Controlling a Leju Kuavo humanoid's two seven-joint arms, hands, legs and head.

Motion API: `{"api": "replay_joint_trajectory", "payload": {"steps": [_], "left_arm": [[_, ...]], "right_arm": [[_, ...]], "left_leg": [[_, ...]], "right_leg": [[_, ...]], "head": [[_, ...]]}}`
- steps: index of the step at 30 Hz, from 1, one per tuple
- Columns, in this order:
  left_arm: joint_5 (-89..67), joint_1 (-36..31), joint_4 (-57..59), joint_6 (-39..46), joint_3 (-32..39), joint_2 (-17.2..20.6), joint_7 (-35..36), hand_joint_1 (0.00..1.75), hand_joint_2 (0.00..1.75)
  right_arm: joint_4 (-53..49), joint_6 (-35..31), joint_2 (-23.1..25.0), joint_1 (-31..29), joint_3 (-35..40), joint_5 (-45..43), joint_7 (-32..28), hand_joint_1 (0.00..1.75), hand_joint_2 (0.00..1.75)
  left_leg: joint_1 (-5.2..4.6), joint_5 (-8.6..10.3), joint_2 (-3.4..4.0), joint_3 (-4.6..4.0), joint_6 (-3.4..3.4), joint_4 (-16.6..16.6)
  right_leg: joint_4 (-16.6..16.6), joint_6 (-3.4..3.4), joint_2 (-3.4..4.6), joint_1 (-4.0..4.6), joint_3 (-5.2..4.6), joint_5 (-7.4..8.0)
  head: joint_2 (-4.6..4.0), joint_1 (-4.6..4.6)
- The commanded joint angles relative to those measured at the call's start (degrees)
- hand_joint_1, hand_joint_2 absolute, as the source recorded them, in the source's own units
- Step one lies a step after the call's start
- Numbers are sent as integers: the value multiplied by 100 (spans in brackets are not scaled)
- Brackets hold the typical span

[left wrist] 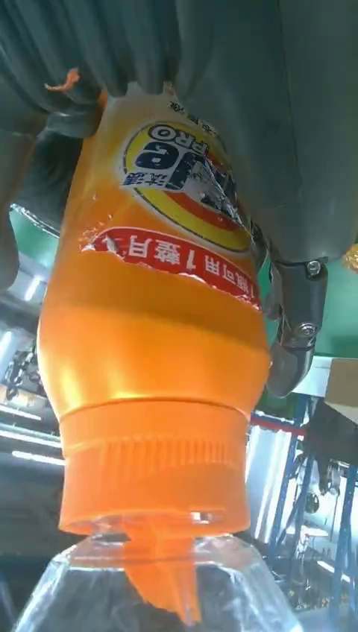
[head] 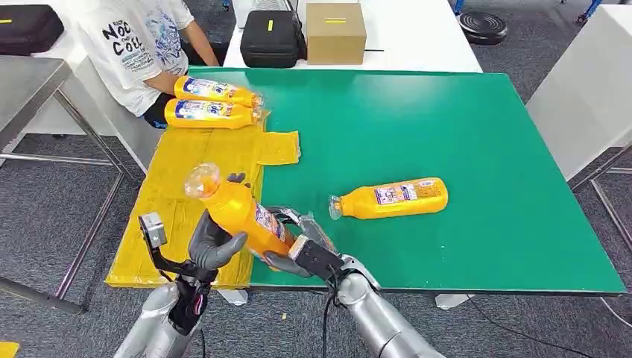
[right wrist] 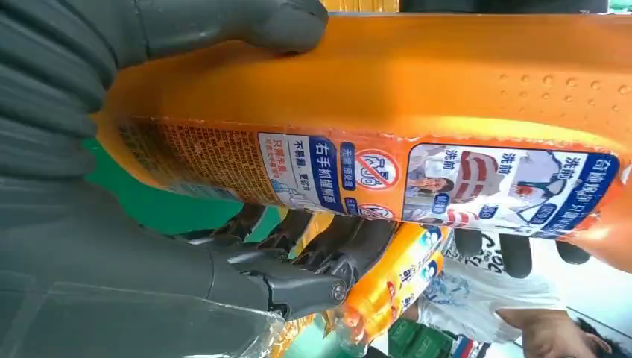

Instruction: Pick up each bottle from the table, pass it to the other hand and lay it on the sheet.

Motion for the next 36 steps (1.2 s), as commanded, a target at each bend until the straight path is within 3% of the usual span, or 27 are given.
{"api": "replay_joint_trajectory", "payload": {"steps": [1,2,6,7,8,14,17,21,32,33,35,36], "left_arm": [[-237,-296,373,-15,-420,93,-37,38,175],[-282,-294,370,-24,-442,107,-47,30,175],[-309,-294,362,-27,-453,115,-60,31,175],[-369,-293,379,-4,-448,120,-81,103,175],[-445,-294,383,10,-469,131,-86,136,175],[-970,-430,620,239,-512,142,-114,150,175],[-1032,-452,658,275,-504,129,-107,148,175],[-1113,-445,658,289,-503,141,-87,175,175],[-1126,-419,617,265,-487,147,-96,175,175],[-1149,-338,485,293,-424,153,-70,175,175],[-1158,-313,436,286,-405,155,-48,175,175],[-1156,-305,412,289,-387,147,-37,175,175]], "right_arm": [[478,121,71,-261,397,-4,2,175,175],[474,121,68,-264,400,-9,2,175,175],[472,127,68,-264,401,-15,2,175,175],[472,122,65,-266,402,-26,2,175,175],[468,115,61,-265,408,-35,2,175,175],[457,99,75,-274,421,-85,2,175,175],[452,98,84,-276,425,-85,10,175,175],[432,92,94,-273,422,-85,29,175,175],[398,74,83,-251,410,-86,35,175,175],[195,-153,79,-160,332,-66,5,0,175],[67,-201,57,-119,320,-47,28,0,175],[-6,-252,54,-92,310,-32,34,0,0]], "left_leg": [[5,-5,0,12,-9,0],[11,-14,3,26,-15,4],[9,-10,-1,21,-12,2],[8,-8,1,16,-11,2],[10,-12,0,25,-14,3],[9,-11,-1,25,-14,3],[10,-10,0,24,-13,2],[7,-9,3,21,-12,1],[11,-15,6,27,-14,4],[9,-14,7,31,-14,1],[4,-6,4,15,-9,0],[9,-13,7,26,-14,3]], "right_leg": [[-1,-8,-2,6,13,-6],[1,-13,-2,12,28,-13],[0,-11,-5,10,23,-11],[-1,-10,-2,9,17,-8],[1,-13,-4,11,26,-13],[1,-12,-5,10,26,-12],[0,-12,-4,11,26,-10],[0,-10,0,8,21,-9],[1,-13,2,12,28,-12],[1,-13,2,10,30,-13],[0,-8,1,5,15,-5],[1,-12,3,10,25,-11]], "head": [[0,2],[0,2],[0,2],[0,2],[0,0],[0,2],[0,2],[0,2],[0,2],[0,2],[0,2],[0,2]]}}
